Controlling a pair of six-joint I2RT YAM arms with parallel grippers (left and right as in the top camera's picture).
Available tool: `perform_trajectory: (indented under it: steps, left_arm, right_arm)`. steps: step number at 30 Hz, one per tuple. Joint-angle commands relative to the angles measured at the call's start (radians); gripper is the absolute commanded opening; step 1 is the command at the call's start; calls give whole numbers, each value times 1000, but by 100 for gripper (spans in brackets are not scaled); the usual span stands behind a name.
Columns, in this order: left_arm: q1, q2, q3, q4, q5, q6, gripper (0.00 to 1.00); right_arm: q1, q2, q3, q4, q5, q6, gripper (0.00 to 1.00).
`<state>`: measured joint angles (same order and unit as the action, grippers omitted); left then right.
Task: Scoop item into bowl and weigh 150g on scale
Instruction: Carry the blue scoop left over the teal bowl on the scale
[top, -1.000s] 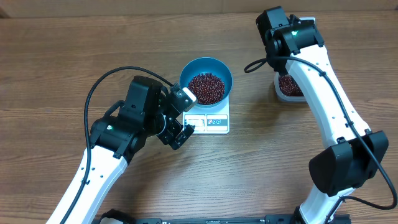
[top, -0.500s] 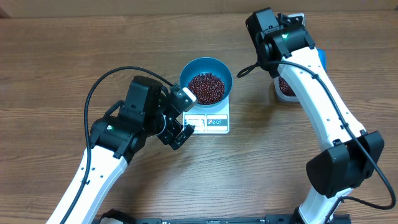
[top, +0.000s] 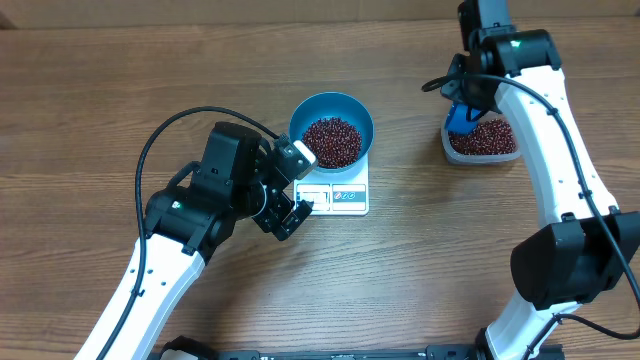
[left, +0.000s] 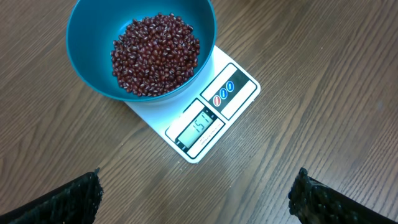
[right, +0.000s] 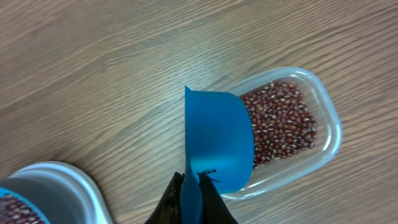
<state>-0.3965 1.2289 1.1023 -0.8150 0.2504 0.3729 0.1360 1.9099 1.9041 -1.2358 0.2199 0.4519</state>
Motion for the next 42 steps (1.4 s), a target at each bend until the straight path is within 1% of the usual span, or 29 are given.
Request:
perform_trajectory:
  steps: [1,5,10,12,15,18,26,32,35,42]
  left_arm:
    - [5,0,6,3,1,-7,100]
    - [5,0,6,3,1,-6,100]
    - [5,0,6,3,1,-7,99]
    - [5,0,6,3,1,-6,100]
    - [5,0,6,3,1,-6,100]
    - [5,0,6,3,1,-7,100]
    - [5,0,6,3,2,-7,99]
    - [5,0,6,3,1,-7,100]
    - [5,0,6,3,1,-6,100]
    - [5,0,6,3,1,-6,100]
  right_arm:
    - [-16,-72,81,8,-57,-18,4]
    - [-21,-80,188,-3,-70,-70,4]
    - [-2,-80,290,-3,-208,-214,4]
    - [9,-80,297,-4,-231,-246,4]
    - [27,-79,295,-22,-248,-259,4]
    - [55,-79,295,-32,-329,-305,4]
    - [173,-74,294,-29,-347,-303,4]
    - [246,-47,273,-28,-275,-296,4]
    - [265,-46,243,-21,-254,-271,4]
    - [286,-46,158,-2,-255,-266,4]
